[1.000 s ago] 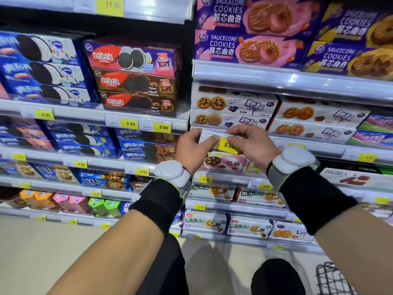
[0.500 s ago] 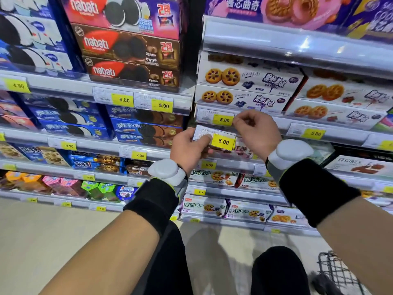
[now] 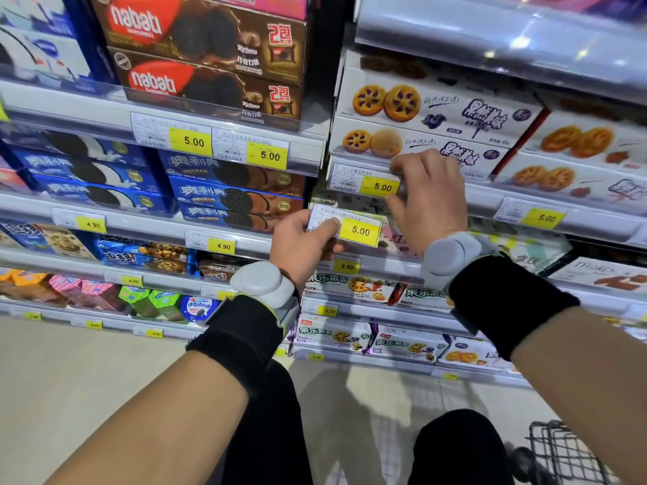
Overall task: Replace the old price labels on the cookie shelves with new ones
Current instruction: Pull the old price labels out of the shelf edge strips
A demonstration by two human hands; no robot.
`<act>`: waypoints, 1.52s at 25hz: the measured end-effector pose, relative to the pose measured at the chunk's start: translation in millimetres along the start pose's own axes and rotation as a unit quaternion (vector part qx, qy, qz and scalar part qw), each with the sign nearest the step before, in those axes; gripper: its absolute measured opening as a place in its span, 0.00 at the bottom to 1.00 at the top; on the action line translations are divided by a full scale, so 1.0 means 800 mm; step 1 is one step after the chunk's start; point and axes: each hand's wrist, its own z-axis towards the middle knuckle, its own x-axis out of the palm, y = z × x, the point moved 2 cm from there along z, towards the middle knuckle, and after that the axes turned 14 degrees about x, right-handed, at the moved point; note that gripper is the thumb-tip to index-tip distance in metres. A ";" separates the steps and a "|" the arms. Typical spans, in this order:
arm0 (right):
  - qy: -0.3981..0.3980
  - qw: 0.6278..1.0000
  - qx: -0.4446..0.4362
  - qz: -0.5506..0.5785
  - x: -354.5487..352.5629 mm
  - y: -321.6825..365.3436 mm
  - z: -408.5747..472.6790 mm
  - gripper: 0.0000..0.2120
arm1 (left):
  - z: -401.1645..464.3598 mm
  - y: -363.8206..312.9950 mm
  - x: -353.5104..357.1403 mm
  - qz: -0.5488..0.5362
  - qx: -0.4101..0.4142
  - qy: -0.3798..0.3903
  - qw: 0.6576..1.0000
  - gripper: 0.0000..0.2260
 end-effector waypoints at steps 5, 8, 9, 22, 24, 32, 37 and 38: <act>-0.034 0.999 -0.002 -0.014 0.007 0.000 -0.002 0.15 | 0.003 0.010 -0.003 0.010 -0.008 -0.008 1.000 0.06; -0.033 0.999 0.008 -0.017 0.004 0.005 -0.002 0.13 | -0.001 0.018 0.000 0.005 -0.022 -0.006 1.000 0.05; -0.030 0.999 0.010 -0.017 0.004 0.007 -0.003 0.12 | -0.003 0.021 0.001 0.003 -0.025 -0.005 1.000 0.06; 0.002 0.974 0.105 0.202 -0.021 0.005 0.014 0.07 | -0.015 0.010 0.007 -0.016 -0.015 0.000 1.000 0.05; -0.028 0.961 0.129 0.241 -0.031 -0.002 0.014 0.06 | -0.016 0.006 0.009 -0.015 -0.011 0.003 1.000 0.05; 0.165 0.893 0.177 0.380 -0.048 -0.024 -0.021 0.05 | -0.024 -0.001 0.037 -0.020 0.004 0.017 1.000 0.07; 0.160 0.914 0.188 0.323 -0.046 -0.056 -0.042 0.07 | -0.034 -0.006 0.067 -0.037 0.012 0.045 0.998 0.07; 0.150 0.920 0.192 0.307 -0.048 -0.065 -0.046 0.06 | -0.037 -0.007 0.075 -0.036 0.012 0.053 0.998 0.06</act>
